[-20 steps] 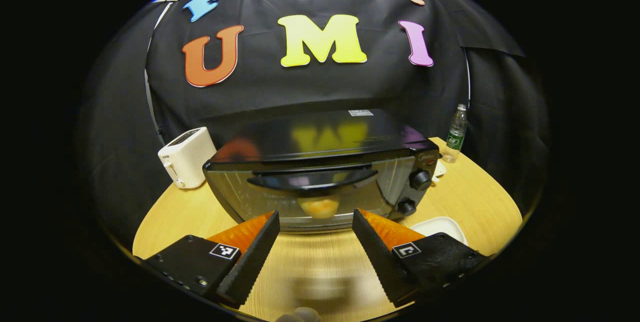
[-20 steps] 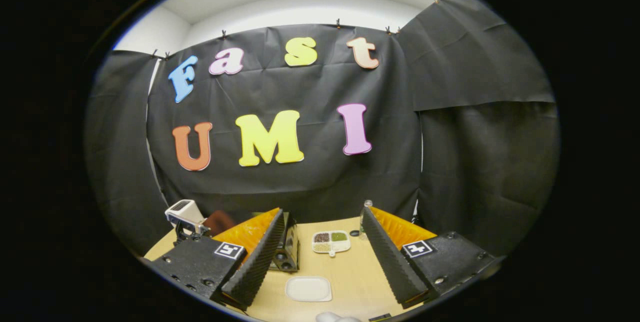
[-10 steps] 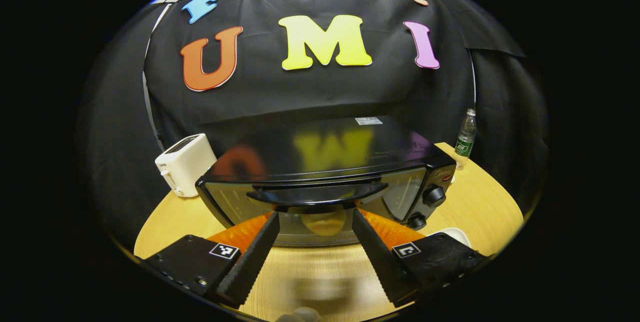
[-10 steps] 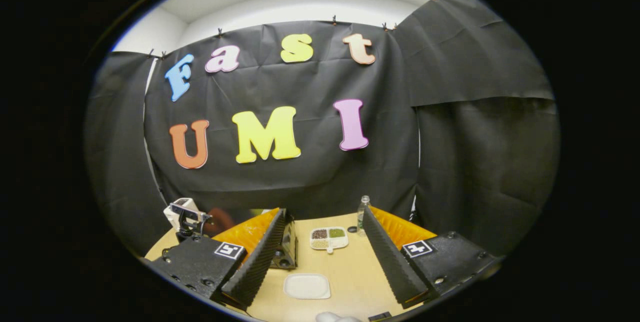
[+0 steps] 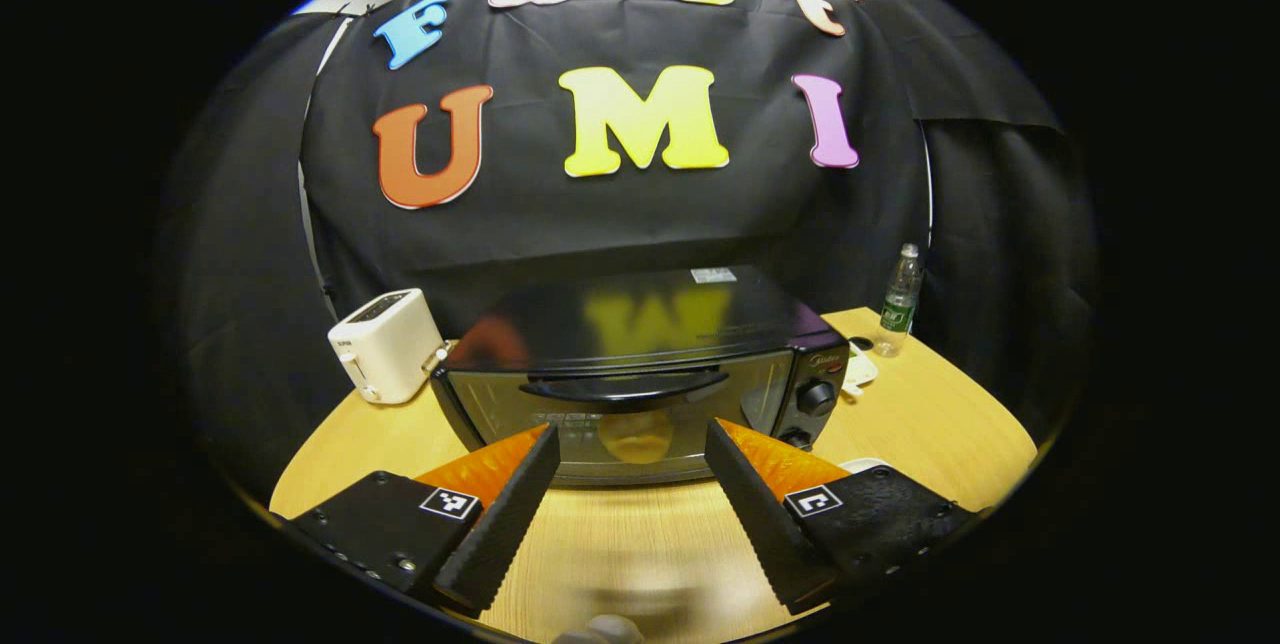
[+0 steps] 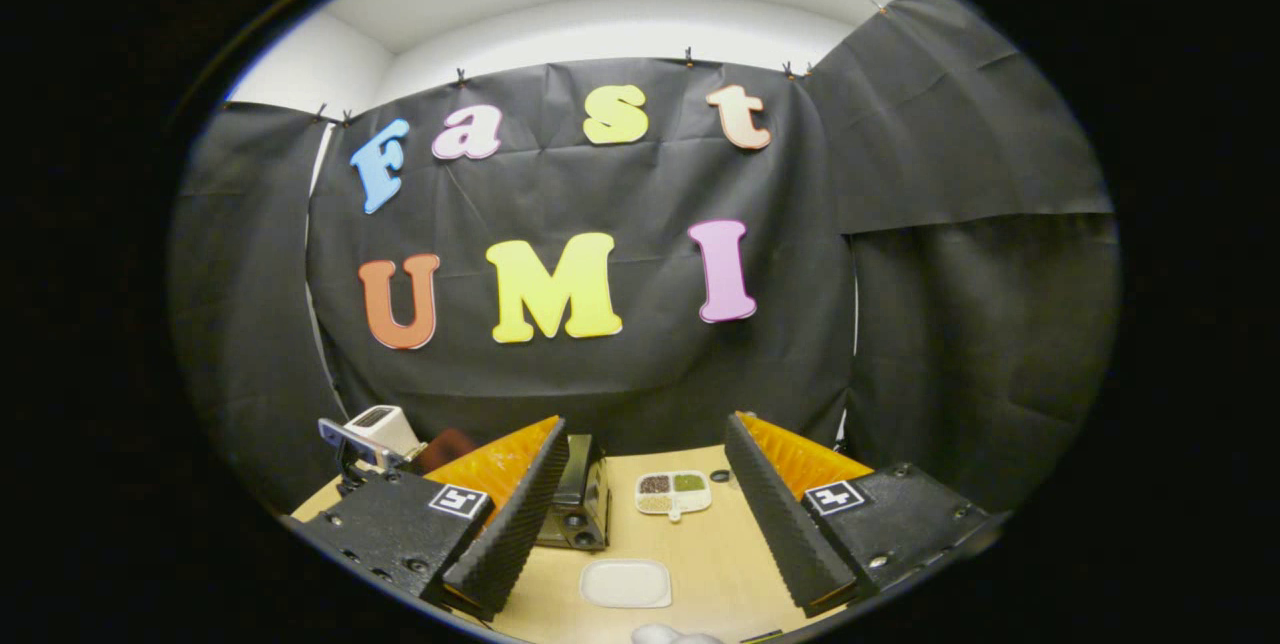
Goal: Open the electric oven with the left hand, put the food in, and close the electric oven.
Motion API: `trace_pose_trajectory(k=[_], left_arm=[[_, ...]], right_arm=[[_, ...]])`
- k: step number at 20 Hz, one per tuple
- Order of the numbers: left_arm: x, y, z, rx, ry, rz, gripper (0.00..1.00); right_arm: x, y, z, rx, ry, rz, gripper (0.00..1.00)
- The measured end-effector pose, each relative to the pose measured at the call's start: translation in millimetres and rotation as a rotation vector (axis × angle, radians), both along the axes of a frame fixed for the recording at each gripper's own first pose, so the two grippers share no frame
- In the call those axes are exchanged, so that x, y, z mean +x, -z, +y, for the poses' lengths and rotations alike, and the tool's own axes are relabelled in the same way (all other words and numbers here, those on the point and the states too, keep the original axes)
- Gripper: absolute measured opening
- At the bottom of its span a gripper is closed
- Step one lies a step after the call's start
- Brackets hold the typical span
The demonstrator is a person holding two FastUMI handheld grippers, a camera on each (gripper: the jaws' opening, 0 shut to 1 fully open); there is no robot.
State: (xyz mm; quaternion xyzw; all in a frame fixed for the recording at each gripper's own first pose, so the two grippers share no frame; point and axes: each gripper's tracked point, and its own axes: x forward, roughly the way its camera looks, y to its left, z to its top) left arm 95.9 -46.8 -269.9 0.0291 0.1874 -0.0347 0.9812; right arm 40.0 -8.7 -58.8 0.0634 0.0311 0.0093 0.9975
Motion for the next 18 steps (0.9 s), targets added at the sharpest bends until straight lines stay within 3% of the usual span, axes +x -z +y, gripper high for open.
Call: trace_pose_trajectory(k=[1,4,11,18], left_arm=[[-6,-15,1,-0.003,0.003,-0.031,0.95],[-23,-59,5,-0.020,-0.003,-0.096,0.95],[-64,-173,45,-0.081,-0.088,-0.248,0.95],[-104,-248,69,-0.090,-0.111,-0.338,0.95]], right_arm=[[-1,-3,3,-0.002,-0.008,-0.007,0.96],[-3,-15,13,-0.003,-0.028,-0.031,1.00],[-17,-34,31,-0.019,-0.051,-0.070,1.00],[-33,-35,26,-0.057,-0.031,-0.056,0.96]])
